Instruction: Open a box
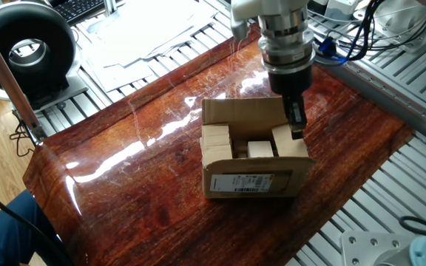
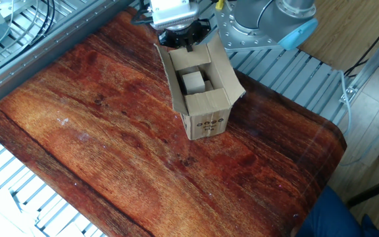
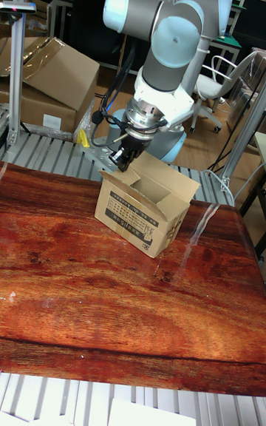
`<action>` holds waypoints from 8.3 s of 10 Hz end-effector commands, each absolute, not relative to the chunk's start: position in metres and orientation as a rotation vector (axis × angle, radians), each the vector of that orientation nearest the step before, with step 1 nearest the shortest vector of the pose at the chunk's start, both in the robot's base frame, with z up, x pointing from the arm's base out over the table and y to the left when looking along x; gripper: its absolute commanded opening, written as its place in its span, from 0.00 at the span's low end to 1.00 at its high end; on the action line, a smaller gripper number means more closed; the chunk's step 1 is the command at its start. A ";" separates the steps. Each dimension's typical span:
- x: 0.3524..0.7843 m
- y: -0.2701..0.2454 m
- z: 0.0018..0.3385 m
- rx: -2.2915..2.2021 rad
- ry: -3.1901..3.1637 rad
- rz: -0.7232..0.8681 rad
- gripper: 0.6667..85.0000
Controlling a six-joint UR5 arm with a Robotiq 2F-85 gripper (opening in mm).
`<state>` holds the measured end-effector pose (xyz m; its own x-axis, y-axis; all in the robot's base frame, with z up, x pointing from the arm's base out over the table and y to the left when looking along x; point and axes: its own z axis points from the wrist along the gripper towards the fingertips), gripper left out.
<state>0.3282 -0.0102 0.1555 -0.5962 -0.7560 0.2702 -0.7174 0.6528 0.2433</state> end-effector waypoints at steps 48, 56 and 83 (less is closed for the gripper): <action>0.336 -0.060 0.168 1.348 -2.489 -0.066 0.00; 0.354 -0.067 0.124 1.443 -2.573 -0.019 0.00; 0.404 0.096 0.125 0.916 -2.841 -0.287 0.00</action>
